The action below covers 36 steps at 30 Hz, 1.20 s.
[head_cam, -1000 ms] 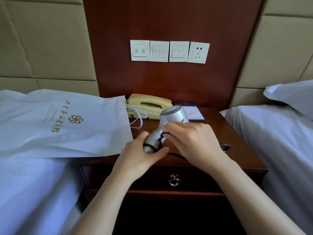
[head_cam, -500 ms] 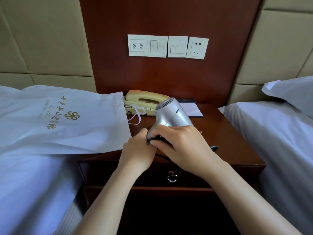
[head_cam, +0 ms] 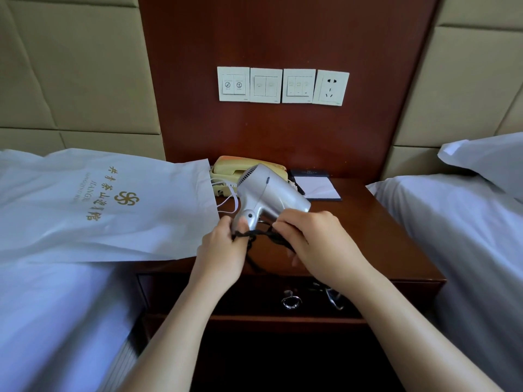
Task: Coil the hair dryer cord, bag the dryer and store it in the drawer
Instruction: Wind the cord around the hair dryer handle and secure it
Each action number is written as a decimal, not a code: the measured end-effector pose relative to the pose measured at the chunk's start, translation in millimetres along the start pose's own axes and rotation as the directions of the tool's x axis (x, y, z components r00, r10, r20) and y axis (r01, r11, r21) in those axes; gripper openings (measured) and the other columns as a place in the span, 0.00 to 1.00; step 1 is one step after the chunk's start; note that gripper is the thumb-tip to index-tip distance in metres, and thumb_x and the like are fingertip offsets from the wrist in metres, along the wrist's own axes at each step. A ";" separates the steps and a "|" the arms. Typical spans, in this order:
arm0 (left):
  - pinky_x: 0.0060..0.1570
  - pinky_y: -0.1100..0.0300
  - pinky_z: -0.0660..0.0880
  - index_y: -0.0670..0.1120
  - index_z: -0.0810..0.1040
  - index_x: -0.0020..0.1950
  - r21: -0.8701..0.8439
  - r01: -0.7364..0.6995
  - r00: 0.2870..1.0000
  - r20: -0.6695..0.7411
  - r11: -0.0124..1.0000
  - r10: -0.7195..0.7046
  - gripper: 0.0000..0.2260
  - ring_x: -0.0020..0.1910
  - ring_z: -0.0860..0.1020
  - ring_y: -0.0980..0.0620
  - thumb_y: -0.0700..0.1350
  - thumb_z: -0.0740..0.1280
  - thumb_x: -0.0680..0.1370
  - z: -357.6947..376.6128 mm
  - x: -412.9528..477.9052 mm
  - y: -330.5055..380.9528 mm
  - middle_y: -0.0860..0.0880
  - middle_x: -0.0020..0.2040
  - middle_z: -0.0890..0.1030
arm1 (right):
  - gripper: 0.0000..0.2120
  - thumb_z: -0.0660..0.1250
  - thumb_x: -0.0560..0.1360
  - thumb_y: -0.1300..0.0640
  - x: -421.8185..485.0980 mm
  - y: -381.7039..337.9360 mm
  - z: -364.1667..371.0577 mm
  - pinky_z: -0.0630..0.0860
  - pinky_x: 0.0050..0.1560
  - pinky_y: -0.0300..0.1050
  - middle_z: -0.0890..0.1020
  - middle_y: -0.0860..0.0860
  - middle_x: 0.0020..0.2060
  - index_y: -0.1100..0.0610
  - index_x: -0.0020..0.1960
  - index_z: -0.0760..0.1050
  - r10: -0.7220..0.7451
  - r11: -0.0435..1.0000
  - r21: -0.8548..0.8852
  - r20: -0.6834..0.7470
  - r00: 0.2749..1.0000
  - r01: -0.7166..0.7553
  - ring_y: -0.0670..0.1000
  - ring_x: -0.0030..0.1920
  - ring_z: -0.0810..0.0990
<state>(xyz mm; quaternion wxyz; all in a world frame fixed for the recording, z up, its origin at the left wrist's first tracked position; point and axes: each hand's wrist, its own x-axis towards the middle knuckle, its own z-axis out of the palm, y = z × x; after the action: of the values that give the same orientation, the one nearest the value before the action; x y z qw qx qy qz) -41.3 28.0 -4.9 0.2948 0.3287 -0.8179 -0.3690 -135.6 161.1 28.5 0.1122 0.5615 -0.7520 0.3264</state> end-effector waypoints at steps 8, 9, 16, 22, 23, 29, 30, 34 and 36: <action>0.40 0.52 0.66 0.47 0.65 0.41 0.218 -0.050 0.999 -0.007 0.975 0.053 0.13 0.40 0.71 0.40 0.54 0.53 0.79 -7.9 5.5 -5.8 0.46 0.37 0.71 | 0.19 0.61 0.77 0.47 4.6 30.3 -16.1 0.63 0.29 0.46 0.67 0.49 0.24 0.54 0.32 0.64 0.079 0.982 -0.158 -0.139 0.987 -0.101 0.55 0.30 0.66; 0.40 0.53 0.66 0.47 0.65 0.42 0.231 -0.052 0.998 -0.022 0.972 0.059 0.13 0.40 0.70 0.41 0.54 0.53 0.79 -9.8 5.7 -6.6 0.46 0.37 0.71 | 0.19 0.61 0.77 0.47 4.8 34.0 -17.5 0.63 0.29 0.46 0.66 0.49 0.23 0.53 0.31 0.63 0.089 0.983 -0.146 -0.142 0.986 -0.110 0.53 0.29 0.66; 0.40 0.51 0.67 0.44 0.66 0.44 0.272 -0.005 0.996 -0.089 0.962 0.030 0.16 0.42 0.72 0.39 0.55 0.52 0.80 -22.0 10.6 -16.8 0.44 0.39 0.74 | 0.21 0.60 0.76 0.45 4.5 71.1 -28.4 0.62 0.30 0.47 0.66 0.49 0.23 0.52 0.28 0.61 0.190 0.958 -0.169 -0.225 0.956 -0.231 0.58 0.32 0.68; 0.41 0.44 0.78 0.45 0.70 0.43 0.197 0.064 0.992 -0.115 0.978 -0.042 0.16 0.39 0.76 0.37 0.56 0.52 0.79 -36.4 18.1 -32.2 0.43 0.40 0.77 | 0.22 0.61 0.77 0.46 -1.7 106.5 -40.0 0.61 0.28 0.44 0.67 0.47 0.22 0.53 0.27 0.63 0.325 0.895 -0.181 -0.365 0.873 -0.408 0.59 0.32 0.71; 0.41 0.42 0.79 0.45 0.70 0.43 0.181 0.086 0.991 -0.120 0.980 -0.065 0.16 0.39 0.77 0.37 0.55 0.52 0.79 -38.8 18.8 -34.2 0.42 0.40 0.77 | 0.21 0.61 0.77 0.45 -3.2 113.5 -40.3 0.63 0.29 0.45 0.68 0.48 0.23 0.54 0.28 0.66 0.361 0.872 -0.191 -0.370 0.856 -0.450 0.60 0.33 0.72; 0.27 0.58 0.72 0.43 0.74 0.49 -0.140 0.287 0.951 -0.075 0.948 -0.299 0.15 0.36 0.77 0.42 0.52 0.54 0.80 -24.7 21.4 -28.6 0.41 0.39 0.77 | 0.21 0.60 0.75 0.39 -3.0 117.3 -14.2 0.65 0.34 0.45 0.76 0.54 0.32 0.54 0.32 0.69 0.396 0.791 -0.412 -0.220 0.891 -0.453 0.62 0.41 0.78; 0.26 0.59 0.71 0.43 0.74 0.49 -0.198 0.307 0.944 -0.063 0.931 -0.325 0.16 0.34 0.76 0.43 0.53 0.54 0.80 -18.4 22.1 -24.1 0.41 0.39 0.77 | 0.20 0.60 0.75 0.39 -0.6 112.2 -9.9 0.64 0.35 0.45 0.77 0.55 0.34 0.53 0.33 0.70 0.391 0.786 -0.446 -0.180 0.903 -0.429 0.62 0.43 0.79; 0.23 0.61 0.71 0.42 0.74 0.51 -0.253 0.285 0.950 -0.056 0.925 -0.308 0.19 0.37 0.77 0.42 0.55 0.53 0.80 8.5 23.0 -5.4 0.39 0.44 0.78 | 0.16 0.61 0.76 0.42 6.0 90.6 3.1 0.65 0.37 0.44 0.81 0.55 0.43 0.54 0.44 0.77 0.380 0.767 -0.543 -0.045 0.924 -0.341 0.61 0.48 0.78; 0.25 0.58 0.75 0.43 0.72 0.51 -0.242 0.251 0.961 -0.052 0.937 -0.271 0.17 0.37 0.76 0.43 0.55 0.52 0.81 19.3 20.5 4.8 0.41 0.44 0.76 | 0.15 0.61 0.76 0.43 3.2 86.0 10.2 0.65 0.36 0.44 0.81 0.54 0.42 0.54 0.43 0.77 0.370 0.793 -0.524 0.009 0.929 -0.311 0.61 0.47 0.78</action>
<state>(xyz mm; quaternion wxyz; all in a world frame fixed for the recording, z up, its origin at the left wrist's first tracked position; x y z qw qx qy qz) -69.3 22.9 -6.8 0.3140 0.4126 -0.7048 -0.4842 -213.6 165.8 -9.0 0.1551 0.3834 -0.9053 0.0973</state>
